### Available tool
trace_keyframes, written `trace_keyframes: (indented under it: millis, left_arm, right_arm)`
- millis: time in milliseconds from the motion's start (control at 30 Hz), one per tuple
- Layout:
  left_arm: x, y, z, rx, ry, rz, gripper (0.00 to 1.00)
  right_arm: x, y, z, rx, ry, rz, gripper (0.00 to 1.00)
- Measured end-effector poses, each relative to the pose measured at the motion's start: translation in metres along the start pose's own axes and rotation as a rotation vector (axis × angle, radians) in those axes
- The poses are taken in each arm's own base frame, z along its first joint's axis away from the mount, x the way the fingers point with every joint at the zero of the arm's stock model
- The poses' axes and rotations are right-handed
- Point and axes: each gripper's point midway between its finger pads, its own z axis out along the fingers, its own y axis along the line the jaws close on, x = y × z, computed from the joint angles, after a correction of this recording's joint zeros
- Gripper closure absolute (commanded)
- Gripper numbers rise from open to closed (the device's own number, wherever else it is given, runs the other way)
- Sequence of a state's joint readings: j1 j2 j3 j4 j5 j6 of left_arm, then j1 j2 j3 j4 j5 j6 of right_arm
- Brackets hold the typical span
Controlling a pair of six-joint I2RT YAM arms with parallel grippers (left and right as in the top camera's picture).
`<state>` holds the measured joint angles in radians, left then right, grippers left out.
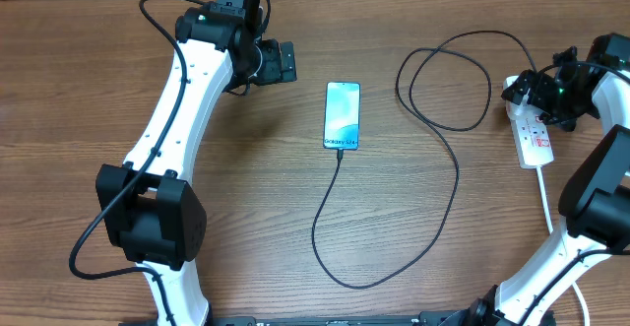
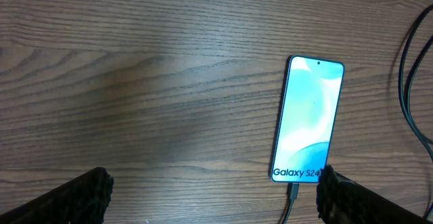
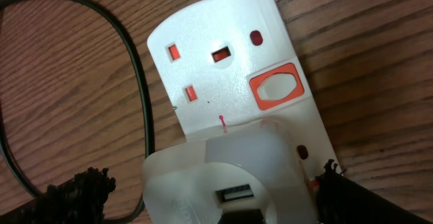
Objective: Plug charger to phone and switch on socket
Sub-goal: 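Hold the right gripper pressed on the orange switch until it lights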
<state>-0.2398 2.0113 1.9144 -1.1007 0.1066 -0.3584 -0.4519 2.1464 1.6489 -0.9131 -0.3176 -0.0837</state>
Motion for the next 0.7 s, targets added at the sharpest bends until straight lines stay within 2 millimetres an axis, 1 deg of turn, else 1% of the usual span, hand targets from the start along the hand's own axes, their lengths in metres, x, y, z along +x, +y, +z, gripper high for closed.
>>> trace_keyframes:
  millis: [67, 700]
  left_arm:
    - [0.0, 0.0, 0.0, 0.0, 0.0, 0.0, 0.0]
    - [0.0, 0.0, 0.0, 0.0, 0.0, 0.0, 0.0]
  right_arm:
    - [0.0, 0.0002, 0.0, -0.001, 0.0, 0.0, 0.04]
    - [-0.001, 0.0004, -0.0008, -0.016, -0.005, 0.017, 0.04]
